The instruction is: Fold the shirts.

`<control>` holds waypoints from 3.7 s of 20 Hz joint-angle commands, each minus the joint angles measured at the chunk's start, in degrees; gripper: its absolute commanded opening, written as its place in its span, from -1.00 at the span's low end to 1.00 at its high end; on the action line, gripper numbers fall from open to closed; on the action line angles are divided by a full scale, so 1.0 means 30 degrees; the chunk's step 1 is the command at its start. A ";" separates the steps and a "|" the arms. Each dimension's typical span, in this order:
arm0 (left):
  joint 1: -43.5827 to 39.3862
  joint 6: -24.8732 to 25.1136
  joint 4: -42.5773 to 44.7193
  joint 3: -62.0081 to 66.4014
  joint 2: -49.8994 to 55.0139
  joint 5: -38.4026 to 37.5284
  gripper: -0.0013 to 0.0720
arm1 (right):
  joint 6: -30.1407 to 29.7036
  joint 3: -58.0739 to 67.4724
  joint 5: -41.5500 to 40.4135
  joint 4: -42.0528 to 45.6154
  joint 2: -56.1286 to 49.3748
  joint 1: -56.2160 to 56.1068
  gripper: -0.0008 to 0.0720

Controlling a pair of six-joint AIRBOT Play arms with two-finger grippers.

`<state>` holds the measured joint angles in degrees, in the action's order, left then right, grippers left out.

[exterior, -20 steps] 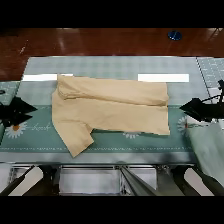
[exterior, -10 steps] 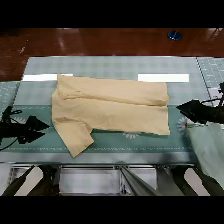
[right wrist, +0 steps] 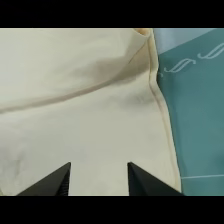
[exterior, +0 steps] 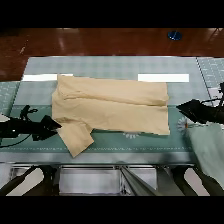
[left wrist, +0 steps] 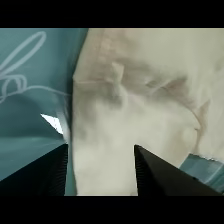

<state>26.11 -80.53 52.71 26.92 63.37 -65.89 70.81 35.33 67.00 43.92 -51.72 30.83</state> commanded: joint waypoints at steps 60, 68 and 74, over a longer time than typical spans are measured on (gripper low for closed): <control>-0.3898 -0.2419 -0.2098 2.7729 1.7034 -0.6127 0.42 | 0.0874 1.3005 -0.0007 -0.2346 -1.4834 -0.2732 0.16; -0.2521 0.0000 -0.0539 2.5019 0.8400 -0.5311 0.42 | 0.2106 1.0251 -0.1661 -0.0036 -1.3041 -0.0896 0.16; -0.7016 0.1916 0.0867 1.5205 0.1290 -0.0306 0.42 | 0.2120 1.0229 -0.2521 -0.1311 -1.5482 -0.3424 0.16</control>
<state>9.65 -77.10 53.19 83.48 75.35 -74.28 77.01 66.37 60.71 41.76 -95.37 23.53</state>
